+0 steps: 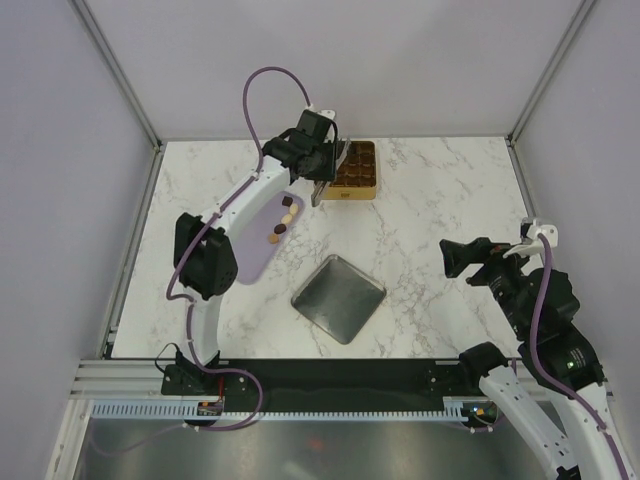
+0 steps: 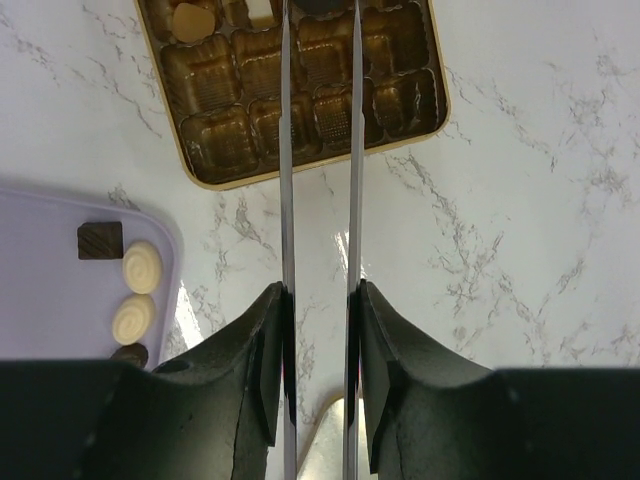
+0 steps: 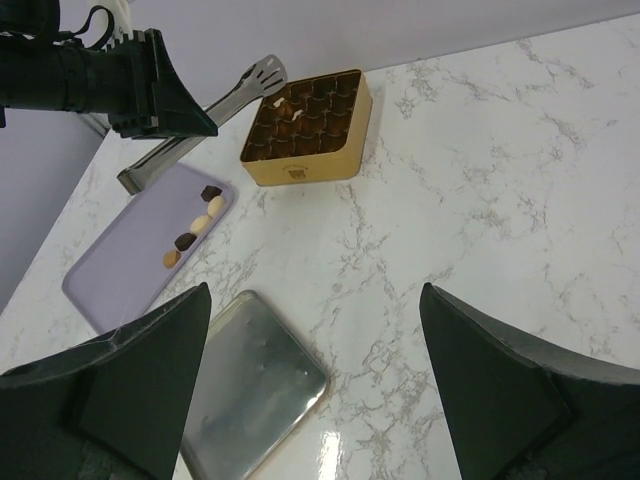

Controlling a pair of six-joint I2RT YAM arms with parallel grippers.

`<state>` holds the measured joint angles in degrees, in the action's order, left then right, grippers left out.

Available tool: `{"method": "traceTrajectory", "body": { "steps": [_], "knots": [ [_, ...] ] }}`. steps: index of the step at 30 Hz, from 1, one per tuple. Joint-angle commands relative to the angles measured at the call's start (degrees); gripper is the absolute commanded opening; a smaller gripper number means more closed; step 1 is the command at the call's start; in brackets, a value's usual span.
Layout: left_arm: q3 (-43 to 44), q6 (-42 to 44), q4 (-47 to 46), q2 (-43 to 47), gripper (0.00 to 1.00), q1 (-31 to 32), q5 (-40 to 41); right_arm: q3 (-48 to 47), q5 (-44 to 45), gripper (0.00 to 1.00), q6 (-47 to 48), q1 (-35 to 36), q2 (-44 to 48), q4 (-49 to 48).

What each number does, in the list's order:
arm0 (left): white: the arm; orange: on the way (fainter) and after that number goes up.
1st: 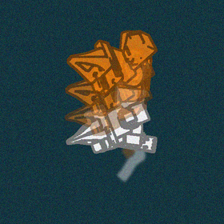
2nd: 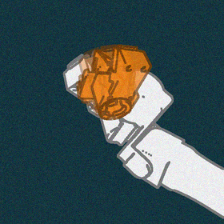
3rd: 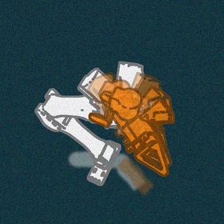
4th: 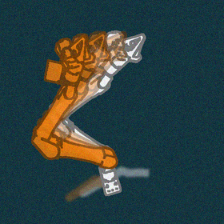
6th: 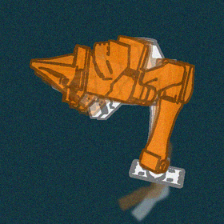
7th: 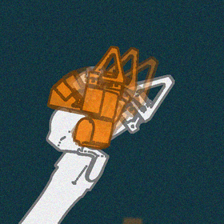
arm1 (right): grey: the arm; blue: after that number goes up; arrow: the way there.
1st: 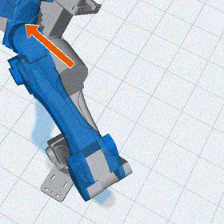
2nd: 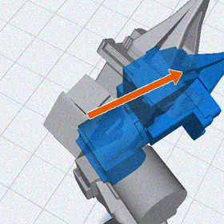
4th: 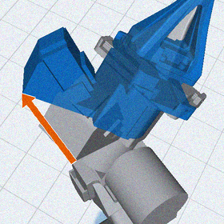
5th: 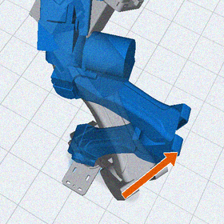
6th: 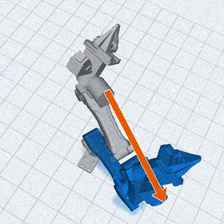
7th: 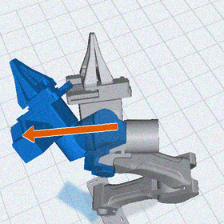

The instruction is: Pack the chocolate

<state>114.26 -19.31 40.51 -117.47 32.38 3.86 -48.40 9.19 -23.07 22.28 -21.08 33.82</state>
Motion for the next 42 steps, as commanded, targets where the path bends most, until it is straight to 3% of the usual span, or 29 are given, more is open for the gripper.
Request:
{"method": "traceTrajectory", "body": {
  "steps": [1, 26, 37, 42],
  "knots": [
    [5.18, 3.40, -4.56, -2.40, 0.39, 0.40, -1.48, -0.55, 1.36, 0.94, 1.10, 0.22, -1.07, -2.09],
    [9.58, 6.39, -5.97, -13.22, 0.47, 0.40, -0.52, 1.29, 1.80, 0.94, 1.01, 0.22, -2.30, -4.03],
    [8.97, 6.39, -5.88, -10.33, 0.50, 0.49, -0.25, 1.03, 1.53, 0.94, 0.57, 0.22, -2.30, -4.03],
    [6.43, 5.86, -5.80, -4.10, 0.50, 0.49, -0.43, 0.59, 1.00, 0.94, 0.13, 0.30, -1.86, -3.85]
  ]
}}
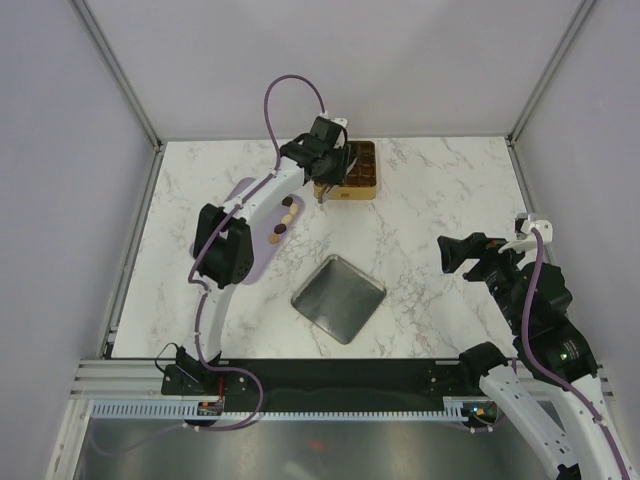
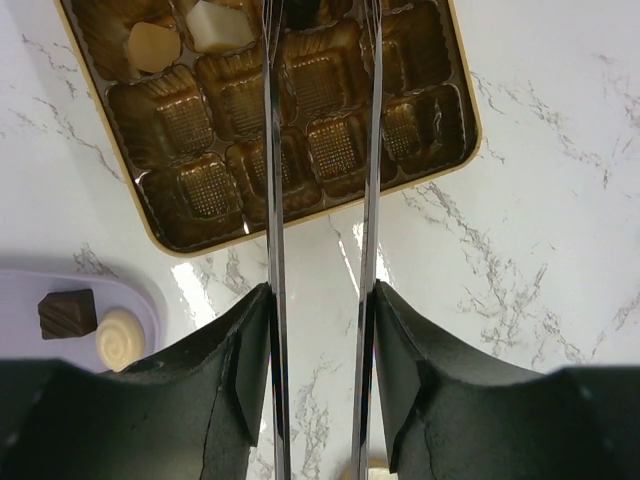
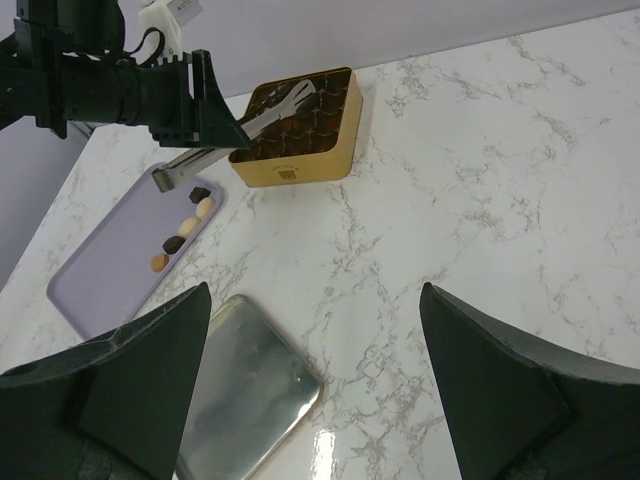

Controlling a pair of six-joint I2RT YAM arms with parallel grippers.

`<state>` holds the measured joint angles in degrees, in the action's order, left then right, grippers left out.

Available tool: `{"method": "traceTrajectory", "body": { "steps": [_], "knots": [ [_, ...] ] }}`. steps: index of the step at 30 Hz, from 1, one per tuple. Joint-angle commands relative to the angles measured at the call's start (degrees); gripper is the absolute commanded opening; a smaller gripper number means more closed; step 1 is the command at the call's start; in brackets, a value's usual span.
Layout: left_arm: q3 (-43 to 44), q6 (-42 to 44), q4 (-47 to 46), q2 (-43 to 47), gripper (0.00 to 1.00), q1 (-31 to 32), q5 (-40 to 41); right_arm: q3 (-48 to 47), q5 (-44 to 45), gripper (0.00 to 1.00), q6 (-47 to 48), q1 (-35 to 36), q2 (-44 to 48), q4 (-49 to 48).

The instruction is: Pack the chocolate

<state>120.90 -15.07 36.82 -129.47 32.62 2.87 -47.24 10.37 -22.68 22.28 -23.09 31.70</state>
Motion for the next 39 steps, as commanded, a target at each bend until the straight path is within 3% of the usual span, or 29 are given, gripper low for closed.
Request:
{"method": "traceTrajectory", "body": {
  "steps": [1, 5, 14, 23, 34, 39],
  "knots": [
    [-0.84, 1.62, -2.10, 9.05, 0.50, 0.25, 0.55, -0.66, -0.26, 0.94, -0.44, 0.22, 0.24, -1.47],
    [-4.61, 1.27, -2.10, 15.02, 0.50, 0.25, 0.38, -0.74, -0.35, 0.94, -0.79, 0.22, 0.85, -0.94],
    [-23.85, -0.48, -0.08, 34.08, 0.50, 0.25, 6.52, 0.22, 0.09, 0.94, -0.09, 0.22, 0.33, 0.11],
    [-40.20, -6.72, 9.14, 47.72, 0.50, 0.16, 13.39, 0.31, -0.88, 0.95, -0.26, 0.22, 1.91, 0.20],
    [-51.81, -11.65, 13.28, 54.23, 0.49, -3.18, 14.53, -0.04, -2.46, 0.94, -0.61, 0.22, 3.05, 1.61],
    [-54.28, -11.82, 13.19, 54.24, 0.47, -3.18, 9.96, -0.48, -3.08, 0.94, -1.05, 0.22, 2.17, 0.99]
  ]
}}
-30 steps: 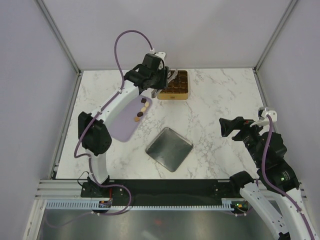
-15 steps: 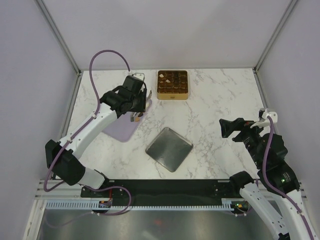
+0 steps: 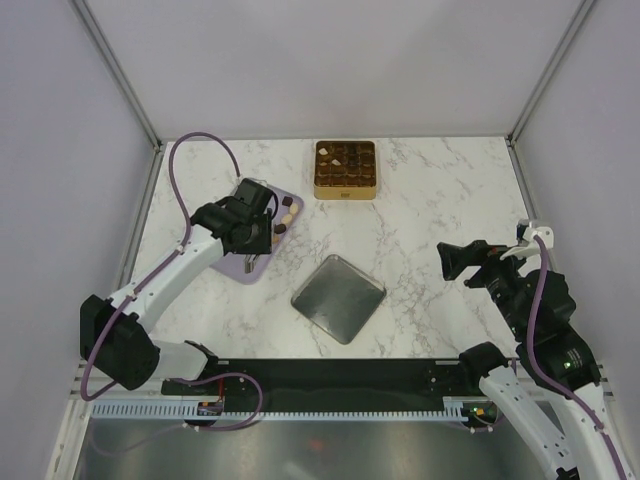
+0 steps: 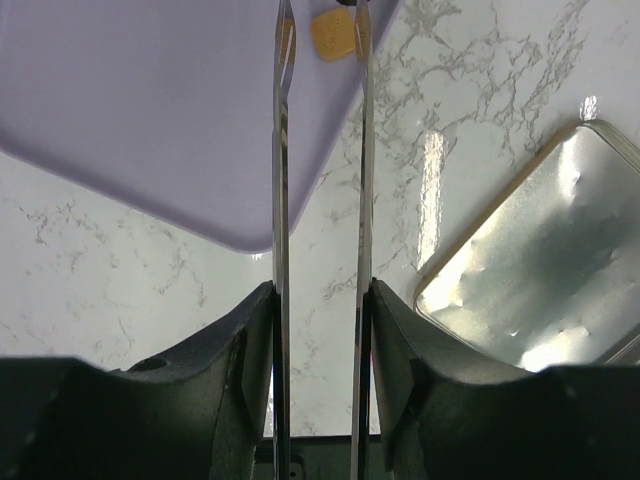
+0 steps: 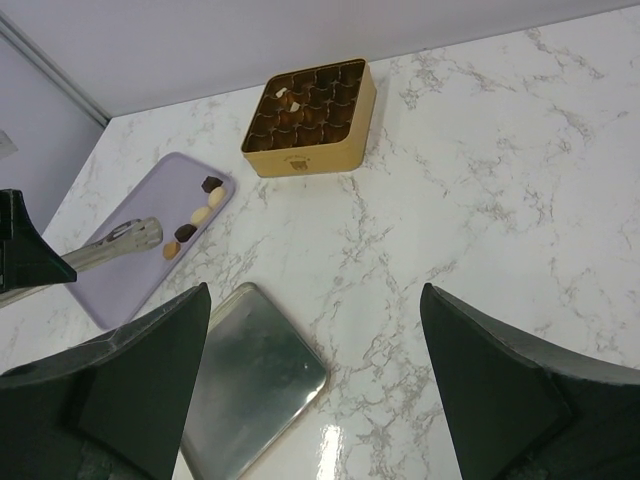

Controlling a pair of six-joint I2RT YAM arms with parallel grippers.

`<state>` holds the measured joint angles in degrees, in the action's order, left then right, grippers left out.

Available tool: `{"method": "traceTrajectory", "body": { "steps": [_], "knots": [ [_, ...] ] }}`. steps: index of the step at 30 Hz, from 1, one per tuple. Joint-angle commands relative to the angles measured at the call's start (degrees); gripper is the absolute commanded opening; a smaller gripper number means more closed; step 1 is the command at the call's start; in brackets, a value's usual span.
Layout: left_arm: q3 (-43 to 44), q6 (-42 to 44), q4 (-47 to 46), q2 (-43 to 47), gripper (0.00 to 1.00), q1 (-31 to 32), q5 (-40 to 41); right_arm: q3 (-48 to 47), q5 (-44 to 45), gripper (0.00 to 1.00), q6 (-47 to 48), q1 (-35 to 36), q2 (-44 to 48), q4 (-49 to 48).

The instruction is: Pack the chocolate

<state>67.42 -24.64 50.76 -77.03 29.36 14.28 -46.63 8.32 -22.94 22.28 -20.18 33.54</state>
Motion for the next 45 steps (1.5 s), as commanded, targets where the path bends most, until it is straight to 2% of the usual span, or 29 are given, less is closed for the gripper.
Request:
{"method": "traceTrajectory", "body": {
  "steps": [1, 26, 45],
  "knots": [
    [-0.88, -2.08, -0.84, 1.71, 0.47, 0.08, -1.45, -1.01, -1.20, 0.94, -0.88, 0.13, -0.91, -0.84],
    [-5.19, -2.52, -6.03, -3.82, 0.47, -2.20, -2.15, -0.21, -0.32, 0.94, -0.88, 0.22, 0.76, -0.84],
    [-0.71, -1.46, -6.11, -9.27, 0.50, -4.49, -4.00, 0.58, 0.56, 0.94, -0.27, 0.22, 1.64, -0.84]
  ]
}}
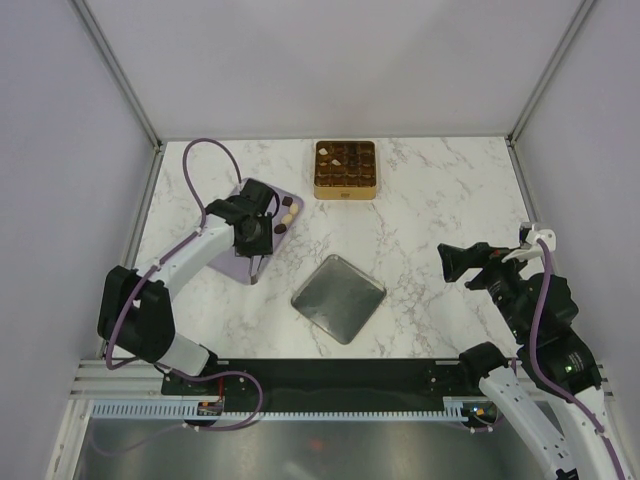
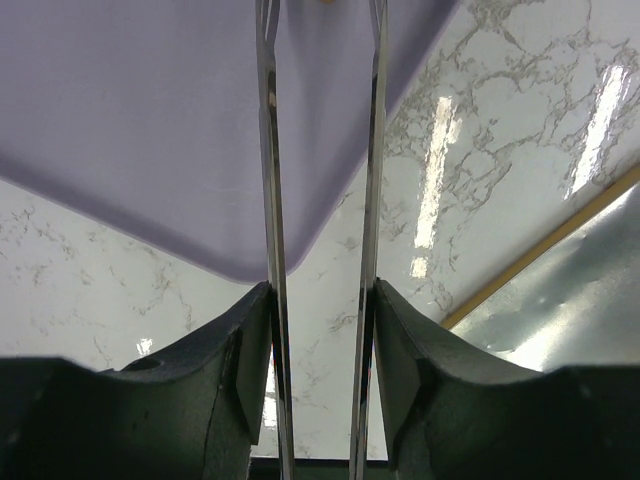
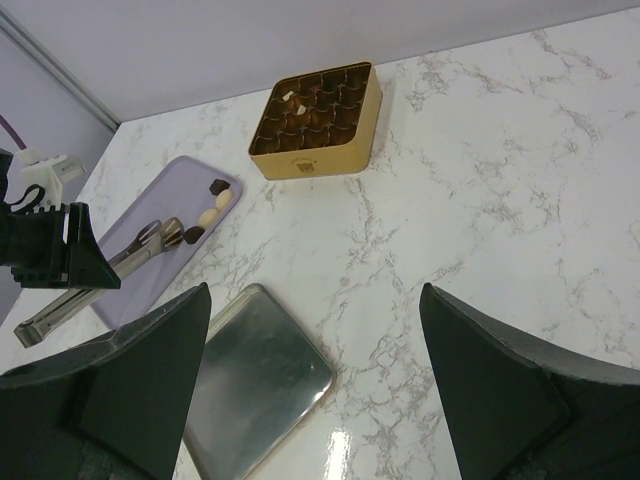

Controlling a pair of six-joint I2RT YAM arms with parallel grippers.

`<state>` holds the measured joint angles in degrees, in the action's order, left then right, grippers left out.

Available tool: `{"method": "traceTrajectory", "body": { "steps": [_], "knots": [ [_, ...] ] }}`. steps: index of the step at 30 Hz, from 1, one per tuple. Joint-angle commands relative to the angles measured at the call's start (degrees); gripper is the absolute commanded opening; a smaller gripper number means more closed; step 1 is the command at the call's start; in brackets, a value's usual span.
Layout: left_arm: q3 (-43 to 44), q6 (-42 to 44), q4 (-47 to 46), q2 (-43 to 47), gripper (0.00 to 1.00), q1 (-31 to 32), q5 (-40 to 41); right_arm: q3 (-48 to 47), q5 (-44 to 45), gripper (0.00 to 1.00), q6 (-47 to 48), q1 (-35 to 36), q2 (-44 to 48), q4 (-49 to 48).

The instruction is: Pack the chocolate

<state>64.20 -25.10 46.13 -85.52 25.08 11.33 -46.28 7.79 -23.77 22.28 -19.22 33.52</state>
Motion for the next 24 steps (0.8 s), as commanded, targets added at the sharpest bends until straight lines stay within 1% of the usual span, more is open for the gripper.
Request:
{"method": "traceTrajectory", "body": {
  "steps": [1, 5, 9, 17, 24],
  "knots": [
    [2.59, -1.00, -1.48, -0.88, 0.50, -0.29, -1.22, 0.23, 1.26, 0.94, 0.57, 0.22, 0.68, -0.82],
    [2.50, -0.83, -1.22, -0.18, 0.47, -0.29, -1.75, 0.32, 1.44, 0.94, 0.74, 0.22, 0.77, -0.73],
    [3.55, -0.21, 0.19, 0.79, 0.43, -0.29, -2.36, 0.05, 1.52, 0.94, 0.92, 0.22, 0.42, -0.82],
    [7.07, 0.41, 3.52, 1.58, 0.40, -0.29, 0.88, -0.56, 1.52, 0.94, 0.83, 0.22, 0.15, -0.82],
    [11.98, 0.58, 4.23, 1.14, 0.40, -0.21, -0.08, -1.35, 1.17, 0.93, 0.83, 0.22, -0.64, -0.91]
  ]
}}
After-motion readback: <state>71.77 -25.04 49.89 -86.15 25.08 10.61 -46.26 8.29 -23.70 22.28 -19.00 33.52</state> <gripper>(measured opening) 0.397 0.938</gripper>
